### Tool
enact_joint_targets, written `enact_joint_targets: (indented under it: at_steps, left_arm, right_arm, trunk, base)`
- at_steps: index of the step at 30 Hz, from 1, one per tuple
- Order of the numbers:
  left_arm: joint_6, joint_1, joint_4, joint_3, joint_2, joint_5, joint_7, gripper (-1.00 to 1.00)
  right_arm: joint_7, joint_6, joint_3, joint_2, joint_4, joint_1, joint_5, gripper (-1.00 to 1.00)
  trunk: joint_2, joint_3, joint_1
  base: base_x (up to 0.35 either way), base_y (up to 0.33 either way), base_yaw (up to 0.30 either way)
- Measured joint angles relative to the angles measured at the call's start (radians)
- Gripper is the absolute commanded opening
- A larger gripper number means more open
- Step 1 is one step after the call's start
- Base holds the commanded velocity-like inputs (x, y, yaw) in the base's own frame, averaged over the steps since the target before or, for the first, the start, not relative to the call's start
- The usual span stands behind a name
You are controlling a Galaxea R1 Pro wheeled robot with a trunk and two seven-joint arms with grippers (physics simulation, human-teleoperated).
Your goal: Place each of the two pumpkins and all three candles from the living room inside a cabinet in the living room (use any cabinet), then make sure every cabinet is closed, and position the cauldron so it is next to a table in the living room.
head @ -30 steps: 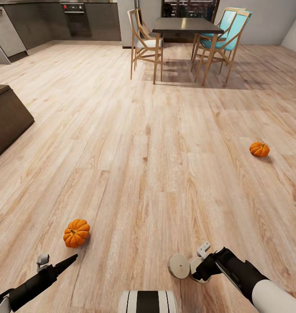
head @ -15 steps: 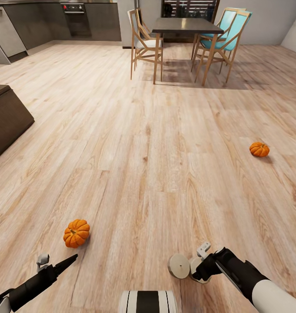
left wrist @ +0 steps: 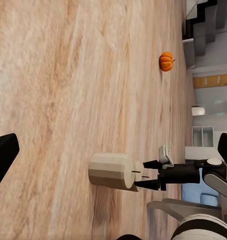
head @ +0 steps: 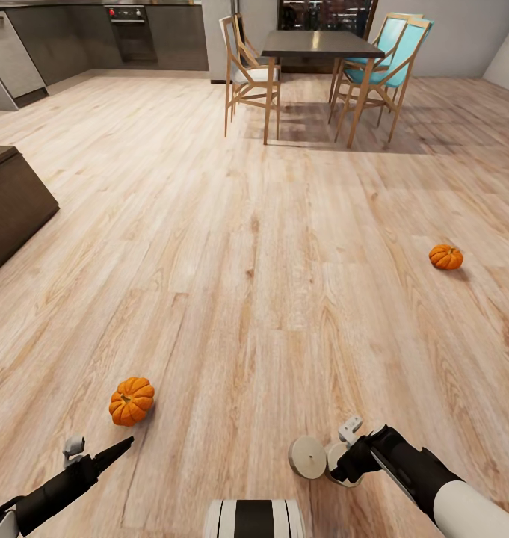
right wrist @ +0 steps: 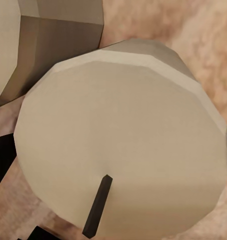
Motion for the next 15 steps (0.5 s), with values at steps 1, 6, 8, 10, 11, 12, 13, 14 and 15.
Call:
enact_joint_targets:
  at_steps: [1,6,8,10,11,12,13,14,15]
  left_arm:
    - [0.000,0.000,0.000,0.000,0.000,0.000,0.000,1.00]
    - [0.000,0.000,0.000,0.000,0.000,0.000,0.000,1.00]
    - [0.000,0.000,0.000,0.000,0.000,0.000,0.000,1.00]
    - [0.000,0.000,0.000,0.000,0.000,0.000,0.000,1.00]
    - [0.000,0.000,0.000,0.000,0.000,0.000,0.000,1.00]
    - [0.000,0.000,0.000,0.000,0.000,0.000,0.000,1.00]
    - [0.000,0.000,0.000,0.000,0.000,0.000,0.000,1.00]
    - [0.000,0.000,0.000,0.000,0.000,0.000,0.000,1.00]
    - [0.000,0.000,0.000,0.000,0.000,0.000,0.000,1.00]
  right_arm:
    - [0.000,0.000,0.000,0.000,0.000,0.000,0.000,-1.00]
    - [0.000,0.000,0.000,0.000,0.000,0.000,0.000,-1.00]
    - [0.000,0.000,0.000,0.000,0.000,0.000,0.000,-1.00]
    - [0.000,0.000,0.000,0.000,0.000,0.000,0.000,-1.00]
    - [-0.001,-0.001,-0.001,0.000,0.000,0.002,0.004,-1.00]
    - [-0.001,-0.002,-0.001,0.000,0.000,0.002,0.005,-1.00]
    - [-0.001,-0.002,-0.001,0.000,0.000,0.002,0.004,-1.00]
    - [-0.001,-0.002,-0.001,0.000,0.000,0.002,0.004,-1.00]
    - [-0.001,-0.002,-0.001,0.000,0.000,0.002,0.004,-1.00]
  trunk:
    - [0.000,0.000,0.000]
    - [0.000,0.000,0.000]
    - [0.000,0.000,0.000]
    - [0.000,0.000,0.000]
    - [0.000,0.003,0.001]
    - [0.001,0.007,0.000]
    - [0.001,0.011,0.000]
    - [0.001,0.015,-0.001]
    - [0.001,0.019,-0.001]
  base:
    - [0.000,0.000,0.000]
    - [0.000,0.000,0.000]
    - [0.000,0.000,0.000]
    - [0.000,0.000,0.000]
    - [0.000,0.000,0.000]
    - [0.000,0.000,0.000]
    - [0.000,0.000,0.000]
    - [0.000,0.000,0.000]
    - [0.000,0.000,0.000]
